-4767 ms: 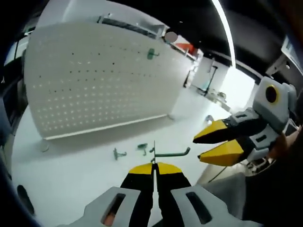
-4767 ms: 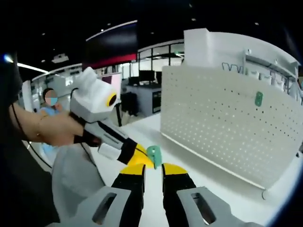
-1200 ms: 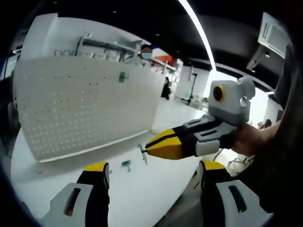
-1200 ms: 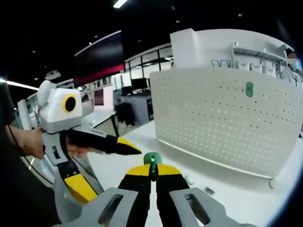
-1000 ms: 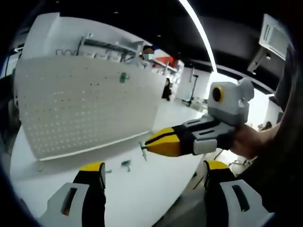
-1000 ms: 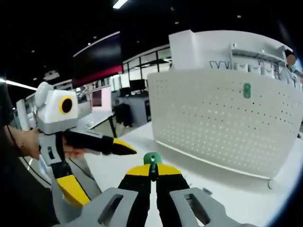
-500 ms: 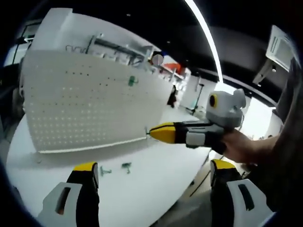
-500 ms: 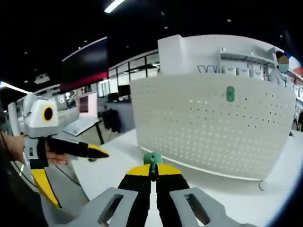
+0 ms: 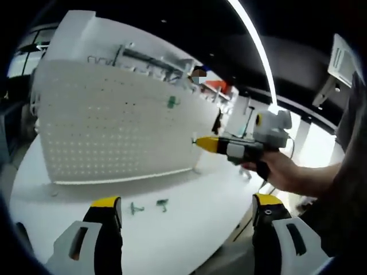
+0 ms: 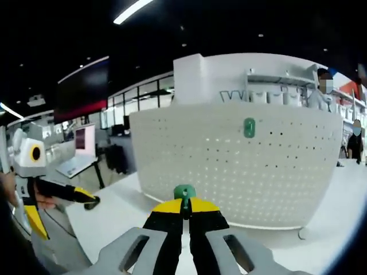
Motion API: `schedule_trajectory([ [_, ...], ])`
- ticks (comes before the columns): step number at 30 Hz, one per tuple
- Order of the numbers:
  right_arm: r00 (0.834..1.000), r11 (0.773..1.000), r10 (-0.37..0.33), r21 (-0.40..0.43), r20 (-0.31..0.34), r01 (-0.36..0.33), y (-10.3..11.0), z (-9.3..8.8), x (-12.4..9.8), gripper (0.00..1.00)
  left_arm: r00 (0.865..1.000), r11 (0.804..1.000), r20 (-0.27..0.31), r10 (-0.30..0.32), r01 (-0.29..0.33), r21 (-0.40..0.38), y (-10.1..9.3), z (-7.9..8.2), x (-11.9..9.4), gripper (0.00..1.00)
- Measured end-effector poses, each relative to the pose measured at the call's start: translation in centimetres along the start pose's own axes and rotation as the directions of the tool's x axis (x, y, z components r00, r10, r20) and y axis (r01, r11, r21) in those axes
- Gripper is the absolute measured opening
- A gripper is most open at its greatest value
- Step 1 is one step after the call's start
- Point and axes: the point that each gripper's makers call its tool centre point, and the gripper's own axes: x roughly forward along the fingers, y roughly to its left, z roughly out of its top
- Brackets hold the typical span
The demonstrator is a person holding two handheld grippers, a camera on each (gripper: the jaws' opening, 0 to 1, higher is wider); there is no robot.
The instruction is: Insert the hook assembly into the mounting plate slot until the hook locks in place.
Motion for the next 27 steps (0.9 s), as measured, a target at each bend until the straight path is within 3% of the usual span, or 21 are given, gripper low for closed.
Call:
schedule_trajectory([
  [9,0.996,0.995,-0.085,-0.040,0.041,0.087,-4.6,2.1,1.7,0.00,1.000,1.000,-0.019,0.009,-0.009,0.008,0.6,-0.3,0.2,0.95],
  [27,0.970,0.976,-0.211,-0.034,0.118,0.216,-9.3,4.3,3.2,0.00,0.999,0.998,-0.010,0.053,-0.053,-0.014,2.2,-0.1,-0.2,0.96],
])
